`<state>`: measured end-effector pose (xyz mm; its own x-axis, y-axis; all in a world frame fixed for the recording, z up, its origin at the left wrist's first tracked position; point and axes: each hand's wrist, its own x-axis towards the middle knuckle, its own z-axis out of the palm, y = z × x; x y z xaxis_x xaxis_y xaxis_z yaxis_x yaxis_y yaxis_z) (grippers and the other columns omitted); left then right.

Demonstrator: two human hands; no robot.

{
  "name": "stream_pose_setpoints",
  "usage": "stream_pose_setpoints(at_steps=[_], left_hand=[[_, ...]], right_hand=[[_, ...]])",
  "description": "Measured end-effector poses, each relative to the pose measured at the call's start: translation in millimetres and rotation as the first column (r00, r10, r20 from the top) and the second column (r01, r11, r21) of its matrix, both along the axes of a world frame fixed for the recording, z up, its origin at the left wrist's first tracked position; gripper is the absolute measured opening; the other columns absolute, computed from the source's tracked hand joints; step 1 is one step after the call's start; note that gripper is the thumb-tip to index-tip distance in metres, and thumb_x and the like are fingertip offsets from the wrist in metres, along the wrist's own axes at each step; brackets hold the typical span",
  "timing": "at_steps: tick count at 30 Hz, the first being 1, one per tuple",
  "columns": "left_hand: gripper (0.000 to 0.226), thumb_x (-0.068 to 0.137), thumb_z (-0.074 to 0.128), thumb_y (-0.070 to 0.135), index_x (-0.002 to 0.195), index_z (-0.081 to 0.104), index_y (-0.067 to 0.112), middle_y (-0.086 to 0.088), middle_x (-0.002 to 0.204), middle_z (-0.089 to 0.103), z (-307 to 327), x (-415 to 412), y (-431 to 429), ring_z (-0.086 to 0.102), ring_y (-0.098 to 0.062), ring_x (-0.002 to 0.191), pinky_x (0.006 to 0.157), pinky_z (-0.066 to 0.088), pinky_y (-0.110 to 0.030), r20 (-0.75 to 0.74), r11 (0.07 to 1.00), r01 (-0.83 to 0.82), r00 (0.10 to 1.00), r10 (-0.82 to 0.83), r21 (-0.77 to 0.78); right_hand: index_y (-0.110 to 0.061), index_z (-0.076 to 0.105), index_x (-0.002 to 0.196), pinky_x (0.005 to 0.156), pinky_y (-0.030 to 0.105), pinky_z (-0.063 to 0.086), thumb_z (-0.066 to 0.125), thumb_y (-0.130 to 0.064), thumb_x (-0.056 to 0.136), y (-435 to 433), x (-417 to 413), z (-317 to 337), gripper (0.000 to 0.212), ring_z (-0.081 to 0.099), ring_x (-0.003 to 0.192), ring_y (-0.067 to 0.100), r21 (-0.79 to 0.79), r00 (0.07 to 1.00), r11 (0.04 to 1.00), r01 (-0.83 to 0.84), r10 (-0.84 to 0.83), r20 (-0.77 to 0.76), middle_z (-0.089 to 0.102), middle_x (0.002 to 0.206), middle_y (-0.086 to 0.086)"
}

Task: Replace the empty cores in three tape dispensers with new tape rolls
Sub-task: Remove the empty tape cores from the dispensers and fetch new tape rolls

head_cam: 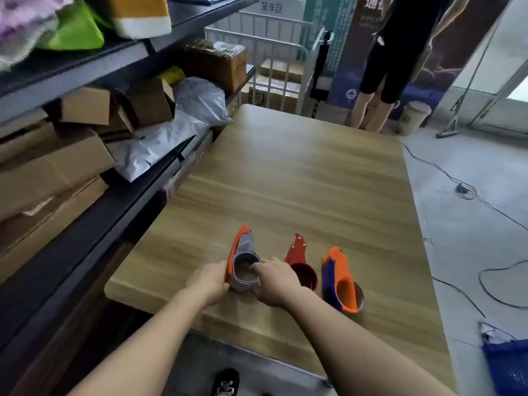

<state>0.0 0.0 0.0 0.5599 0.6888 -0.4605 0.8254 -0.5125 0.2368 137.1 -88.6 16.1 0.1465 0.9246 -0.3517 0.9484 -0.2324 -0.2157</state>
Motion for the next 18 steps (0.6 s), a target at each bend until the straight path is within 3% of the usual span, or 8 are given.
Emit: stream_pose_setpoints(at_steps=[7, 10, 12, 14, 16, 18], left_hand=[[0.040, 0.090, 0.044, 0.021, 0.130, 0.046, 0.023, -0.010, 0.125, 0.059, -28.7, 4.4, 17.8, 0.057, -0.032, 0.110, 0.087, 0.048, -0.037, 0.005, 0.990, -0.008, 1.000, 0.009, -0.142], [0.041, 0.089, 0.044, 0.011, 0.128, 0.052, 0.021, -0.008, 0.126, 0.060, -39.2, 6.8, 25.4, 0.057, -0.030, 0.111, 0.090, 0.046, -0.032, 0.079, 0.961, -0.106, 0.988, 0.131, -0.257], [0.037, 0.091, 0.044, 0.007, 0.122, 0.060, 0.018, -0.006, 0.122, 0.063, -41.3, 11.2, 27.4, 0.058, -0.025, 0.110, 0.090, 0.045, -0.027, 0.180, 0.893, -0.202, 0.939, 0.293, -0.401], [0.033, 0.092, 0.044, 0.001, 0.113, 0.065, 0.012, -0.010, 0.108, 0.068, -43.0, 14.1, 29.4, 0.065, -0.017, 0.092, 0.078, 0.050, -0.024, 0.229, 0.772, -0.279, 0.849, 0.476, -0.571], [0.028, 0.093, 0.042, -0.006, 0.104, 0.063, 0.009, -0.011, 0.085, 0.065, -40.5, 16.2, 29.3, 0.062, -0.003, 0.057, 0.055, 0.047, -0.017, 0.210, 0.625, -0.303, 0.763, 0.612, -0.719], [0.027, 0.094, 0.040, -0.005, 0.108, 0.060, 0.009, -0.008, 0.080, 0.062, -41.2, 17.7, 32.0, 0.058, -0.003, 0.052, 0.051, 0.043, -0.019, 0.206, 0.563, -0.313, 0.709, 0.674, -0.765]], right_hand=[[-0.016, 0.058, 0.113, 0.085, 0.039, 0.047, 0.047, -0.040, 0.093, 26.3, -5.3, -30.0, 0.033, 0.057, 0.106, 0.035, -0.082, 0.982, 0.991, 0.106, -0.117, -0.147, 0.064, 0.115, 0.013], [-0.017, 0.059, 0.097, 0.072, 0.035, 0.044, 0.046, -0.050, 0.092, 37.5, -7.0, -38.7, 0.036, 0.060, 0.095, 0.031, -0.107, 0.942, 0.972, 0.208, -0.228, -0.246, 0.066, 0.103, 0.008], [-0.019, 0.056, 0.085, 0.064, 0.032, 0.039, 0.049, -0.060, 0.085, 42.8, -9.1, -40.6, 0.042, 0.057, 0.082, 0.024, -0.105, 0.912, 0.951, 0.292, -0.310, -0.268, 0.064, 0.088, 0.002], [-0.020, 0.056, 0.077, 0.061, 0.031, 0.037, 0.056, -0.062, 0.080, 47.8, -9.1, -40.7, 0.041, 0.054, 0.075, 0.021, -0.119, 0.887, 0.928, 0.352, -0.371, -0.275, 0.061, 0.081, -0.001], [-0.020, 0.054, 0.071, 0.062, 0.030, 0.036, 0.063, -0.049, 0.079, 53.3, -6.8, -40.3, 0.031, 0.056, 0.079, 0.024, -0.154, 0.852, 0.906, 0.395, -0.424, -0.308, 0.064, 0.083, 0.003], [-0.020, 0.052, 0.064, 0.063, 0.029, 0.036, 0.062, -0.032, 0.082, 59.7, -3.2, -35.9, 0.024, 0.060, 0.083, 0.026, -0.159, 0.803, 0.879, 0.450, -0.476, -0.359, 0.067, 0.087, 0.009]])
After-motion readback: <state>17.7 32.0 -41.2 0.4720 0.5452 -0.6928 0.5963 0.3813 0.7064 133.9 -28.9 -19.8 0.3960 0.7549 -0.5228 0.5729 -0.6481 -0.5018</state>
